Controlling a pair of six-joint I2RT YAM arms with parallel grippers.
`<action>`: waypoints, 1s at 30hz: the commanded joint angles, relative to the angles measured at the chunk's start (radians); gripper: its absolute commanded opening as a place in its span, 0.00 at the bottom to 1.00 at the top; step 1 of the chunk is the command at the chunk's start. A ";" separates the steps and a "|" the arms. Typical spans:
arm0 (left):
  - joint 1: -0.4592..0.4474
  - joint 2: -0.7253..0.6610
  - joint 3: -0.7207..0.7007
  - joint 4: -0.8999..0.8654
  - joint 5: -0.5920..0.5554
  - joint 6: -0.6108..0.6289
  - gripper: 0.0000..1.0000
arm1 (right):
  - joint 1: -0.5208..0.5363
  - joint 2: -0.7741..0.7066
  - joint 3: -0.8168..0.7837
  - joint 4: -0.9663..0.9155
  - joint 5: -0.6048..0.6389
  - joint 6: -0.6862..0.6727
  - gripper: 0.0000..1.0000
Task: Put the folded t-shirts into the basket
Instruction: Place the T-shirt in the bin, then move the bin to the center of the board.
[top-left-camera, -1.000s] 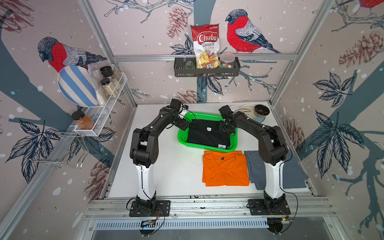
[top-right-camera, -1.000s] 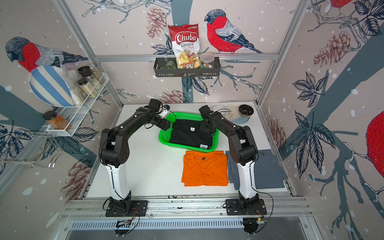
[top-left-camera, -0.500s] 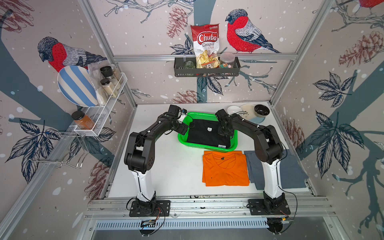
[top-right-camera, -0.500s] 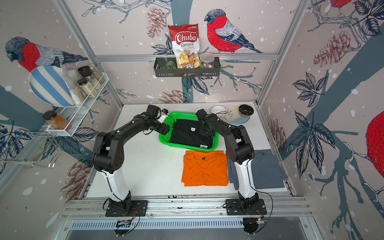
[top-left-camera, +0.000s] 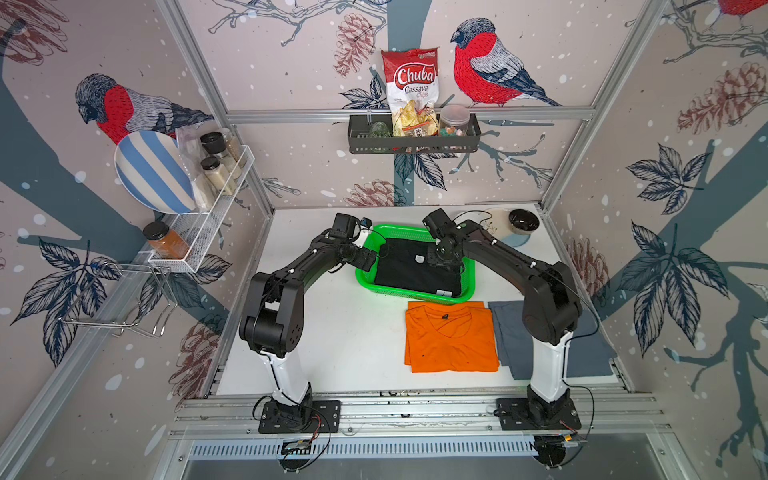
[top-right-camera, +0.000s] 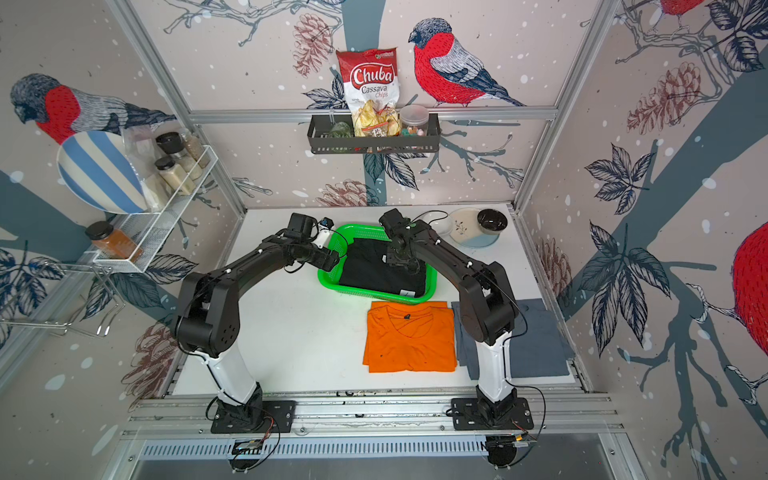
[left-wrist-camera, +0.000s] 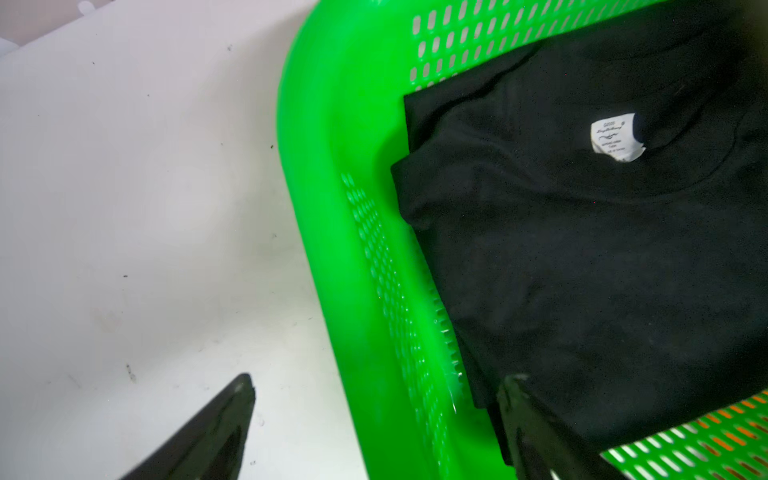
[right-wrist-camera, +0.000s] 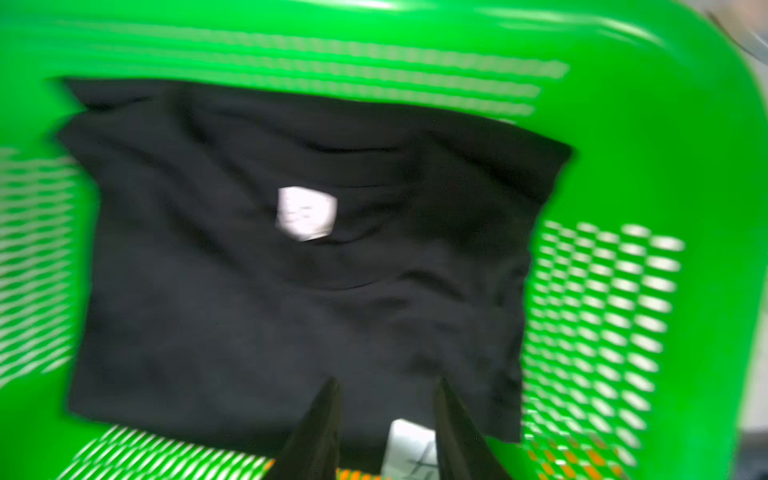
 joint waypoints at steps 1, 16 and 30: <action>0.002 -0.018 -0.018 0.042 0.021 -0.025 0.90 | 0.055 0.050 0.054 0.063 -0.092 -0.096 0.35; 0.016 -0.085 -0.183 0.226 0.095 -0.181 0.87 | 0.068 0.175 0.108 0.131 -0.233 0.023 0.21; 0.050 -0.158 -0.187 0.229 0.100 -0.139 0.91 | -0.250 -0.217 -0.211 -0.062 0.039 0.045 0.99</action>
